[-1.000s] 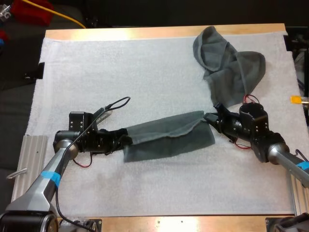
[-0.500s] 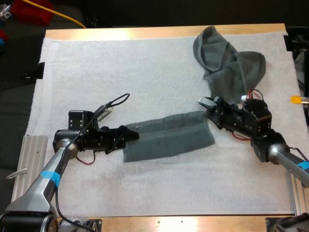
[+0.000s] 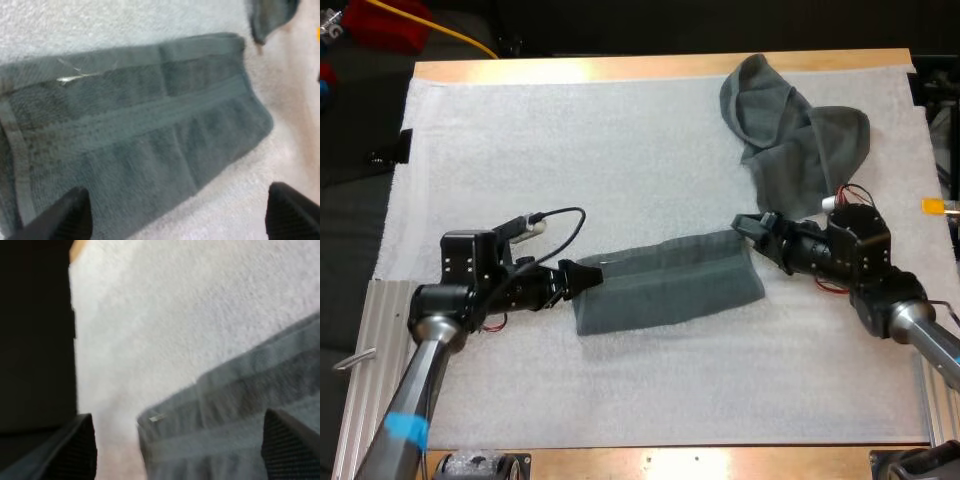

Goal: Pick towel from pile, fold and stack

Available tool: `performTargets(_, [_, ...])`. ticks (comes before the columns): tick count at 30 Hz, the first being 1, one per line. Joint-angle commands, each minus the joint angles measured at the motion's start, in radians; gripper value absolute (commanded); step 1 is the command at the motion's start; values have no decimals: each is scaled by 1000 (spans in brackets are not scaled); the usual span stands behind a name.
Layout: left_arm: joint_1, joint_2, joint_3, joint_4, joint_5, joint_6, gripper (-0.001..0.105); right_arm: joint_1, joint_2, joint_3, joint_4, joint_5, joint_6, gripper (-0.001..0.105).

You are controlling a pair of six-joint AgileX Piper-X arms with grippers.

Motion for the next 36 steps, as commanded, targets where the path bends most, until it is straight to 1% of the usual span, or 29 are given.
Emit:
performTargets(1, [1, -26, -6, 13, -6, 8, 69, 1, -28, -15, 59, 0, -48, 67])
performTargets(8, [1, -147, -6, 75, -6, 8, 69, 1, -106, -65, 296, 26, -180, 67])
performTargets(13, [1, -254, -6, 133, -6, 11, 69, 1, -149, -128, 492, 78, -303, 67])
performTargets(22, [1, -398, -6, 233, -8, 11, 69, 1, -187, -235, 785, 170, -517, 67])
performTargets(28, [1, -477, -6, 265, -22, 12, 69, 1, -215, -264, 895, 196, -597, 67])
performTargets(32, [1, -492, -6, 268, -26, 12, 69, -2, -217, -263, 900, 203, -615, 67])
performTargets(34, [1, -492, -6, 275, -26, 12, 69, -2, -217, -263, 887, 249, -644, 67])
performTargets(36, [1, -492, -6, 286, -26, 12, 69, -14, -217, -263, 880, 264, -663, 67])
